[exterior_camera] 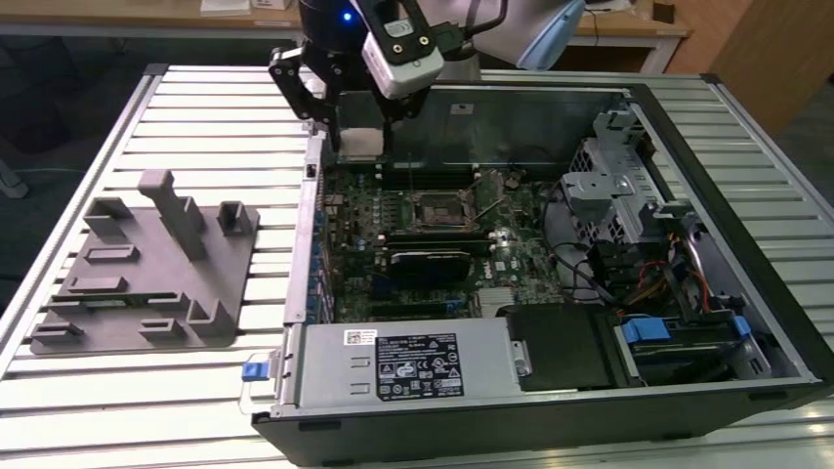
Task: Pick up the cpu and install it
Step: 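Pick up the cpu and move it towards the insertion slot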
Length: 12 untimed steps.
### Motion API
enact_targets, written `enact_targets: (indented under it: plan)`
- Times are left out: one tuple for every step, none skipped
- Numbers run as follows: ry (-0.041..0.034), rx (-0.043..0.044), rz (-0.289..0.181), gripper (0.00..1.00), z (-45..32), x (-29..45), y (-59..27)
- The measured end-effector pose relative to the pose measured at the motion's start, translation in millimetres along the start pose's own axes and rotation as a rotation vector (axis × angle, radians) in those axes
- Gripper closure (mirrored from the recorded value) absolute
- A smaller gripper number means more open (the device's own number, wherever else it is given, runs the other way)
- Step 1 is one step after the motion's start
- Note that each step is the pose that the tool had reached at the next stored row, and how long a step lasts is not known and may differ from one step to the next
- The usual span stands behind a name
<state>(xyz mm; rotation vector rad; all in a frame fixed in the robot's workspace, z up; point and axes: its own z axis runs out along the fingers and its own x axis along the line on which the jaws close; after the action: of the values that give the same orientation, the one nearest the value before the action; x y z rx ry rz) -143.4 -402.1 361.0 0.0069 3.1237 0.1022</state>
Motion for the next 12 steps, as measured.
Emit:
enact_targets:
  plan:
    - [0.0001, 0.0001, 0.000, 0.45, 0.8, -1.1, 1.1]
    - [0.0001, 0.0001, 0.000, 0.45, 1.6, -2.2, 2.2]
    - [0.0000, 0.0000, 0.000, 0.45, 2.4, -3.3, 3.3]
    - [0.0000, 0.0000, 0.000, 0.45, 3.2, -4.4, 4.3]
    - [0.0000, 0.0000, 0.000, 0.45, 4.1, -5.6, 5.3]
    - [0.0001, 0.0000, 0.000, 0.45, 4.9, -6.8, 6.3]
    - [0.0001, 0.0000, 0.000, 0.45, 5.6, -8.0, 7.2]
    - [0.0001, 0.0000, 0.000, 0.45, 6.5, -9.4, 8.1]
    - [0.0002, 0.0001, 0.000, 0.45, 7.2, -10.7, 9.1]
    - [0.0002, 0.0000, 0.000, 0.45, 8.0, -12.1, 9.9]
    - [0.0002, 0.0000, 0.000, 0.45, 8.7, -13.4, 10.7]
    - [0.0002, 0.0000, 0.000, 0.45, 9.3, -14.7, 11.5]
